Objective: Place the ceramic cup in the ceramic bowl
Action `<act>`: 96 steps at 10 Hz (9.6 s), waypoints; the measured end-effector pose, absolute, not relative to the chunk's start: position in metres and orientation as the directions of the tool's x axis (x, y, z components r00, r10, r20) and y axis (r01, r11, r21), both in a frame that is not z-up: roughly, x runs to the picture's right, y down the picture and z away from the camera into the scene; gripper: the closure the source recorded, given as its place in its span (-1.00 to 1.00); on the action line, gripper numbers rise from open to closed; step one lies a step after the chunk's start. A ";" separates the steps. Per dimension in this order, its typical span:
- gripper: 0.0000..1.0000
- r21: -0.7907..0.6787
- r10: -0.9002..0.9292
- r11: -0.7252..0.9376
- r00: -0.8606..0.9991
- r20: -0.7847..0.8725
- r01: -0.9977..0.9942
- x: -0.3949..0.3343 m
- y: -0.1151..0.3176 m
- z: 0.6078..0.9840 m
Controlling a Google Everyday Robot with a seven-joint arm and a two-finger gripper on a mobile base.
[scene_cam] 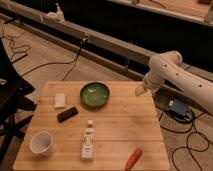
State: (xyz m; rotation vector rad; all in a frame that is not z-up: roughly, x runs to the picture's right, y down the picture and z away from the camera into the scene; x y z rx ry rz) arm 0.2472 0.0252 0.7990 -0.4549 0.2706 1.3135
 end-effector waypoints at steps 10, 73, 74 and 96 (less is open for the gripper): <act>-0.42 -0.167 0.865 0.185 0.241 -0.441 -0.968 0.247 0.025 0.799; 0.99 -0.876 0.596 0.373 0.802 -0.027 -0.306 -0.273 0.234 0.740; 1.00 -0.866 0.605 0.376 0.795 -0.039 -0.329 -0.265 0.225 0.742; 1.00 -0.665 0.827 0.298 0.534 -0.179 -0.685 -0.057 -0.033 0.818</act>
